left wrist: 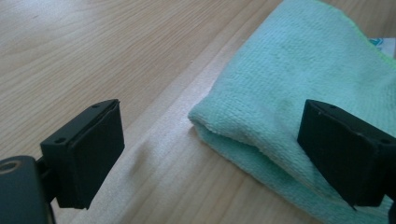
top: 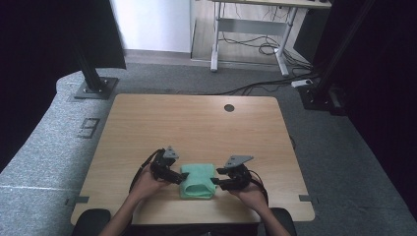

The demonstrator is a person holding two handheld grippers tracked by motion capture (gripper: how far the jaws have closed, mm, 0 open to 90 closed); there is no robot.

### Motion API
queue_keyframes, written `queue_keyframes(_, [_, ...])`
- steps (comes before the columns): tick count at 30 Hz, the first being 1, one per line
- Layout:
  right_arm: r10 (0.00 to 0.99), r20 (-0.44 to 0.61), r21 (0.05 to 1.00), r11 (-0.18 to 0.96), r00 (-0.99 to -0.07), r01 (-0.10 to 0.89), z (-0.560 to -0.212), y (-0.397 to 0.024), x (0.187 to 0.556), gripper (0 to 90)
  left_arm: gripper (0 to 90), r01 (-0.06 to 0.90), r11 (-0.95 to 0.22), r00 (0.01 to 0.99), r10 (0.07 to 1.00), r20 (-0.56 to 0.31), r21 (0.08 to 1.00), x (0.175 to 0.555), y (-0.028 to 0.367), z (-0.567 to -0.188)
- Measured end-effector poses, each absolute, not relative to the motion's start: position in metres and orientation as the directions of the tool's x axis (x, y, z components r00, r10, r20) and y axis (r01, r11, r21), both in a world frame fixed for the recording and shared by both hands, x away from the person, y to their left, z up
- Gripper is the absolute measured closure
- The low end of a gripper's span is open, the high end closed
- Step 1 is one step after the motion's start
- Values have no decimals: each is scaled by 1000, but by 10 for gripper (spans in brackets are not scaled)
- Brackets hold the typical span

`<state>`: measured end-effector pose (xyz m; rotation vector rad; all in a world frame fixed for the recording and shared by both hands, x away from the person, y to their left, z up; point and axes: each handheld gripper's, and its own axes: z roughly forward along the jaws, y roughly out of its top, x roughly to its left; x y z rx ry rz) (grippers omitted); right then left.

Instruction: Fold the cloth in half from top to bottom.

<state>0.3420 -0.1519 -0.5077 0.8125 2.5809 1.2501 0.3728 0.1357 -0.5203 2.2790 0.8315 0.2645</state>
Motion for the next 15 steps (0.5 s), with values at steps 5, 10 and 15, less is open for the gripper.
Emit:
queue_keyframes(5, [564, 80, 765, 494, -822, 414, -507, -146, 353, 412, 73, 488, -559, 776, 629, -41, 670, 365, 137, -518])
queue_keyframes(10, [577, 59, 730, 531, -815, 429, -519, -131, 360, 322, 73, 487, -570, 784, 619, -43, 662, 349, 137, -521])
queue_keyframes(15, [594, 26, 717, 549, -804, 429, -526, -130, 354, 280, 73, 496, -594, 778, 627, -22, 633, 345, 135, -530])
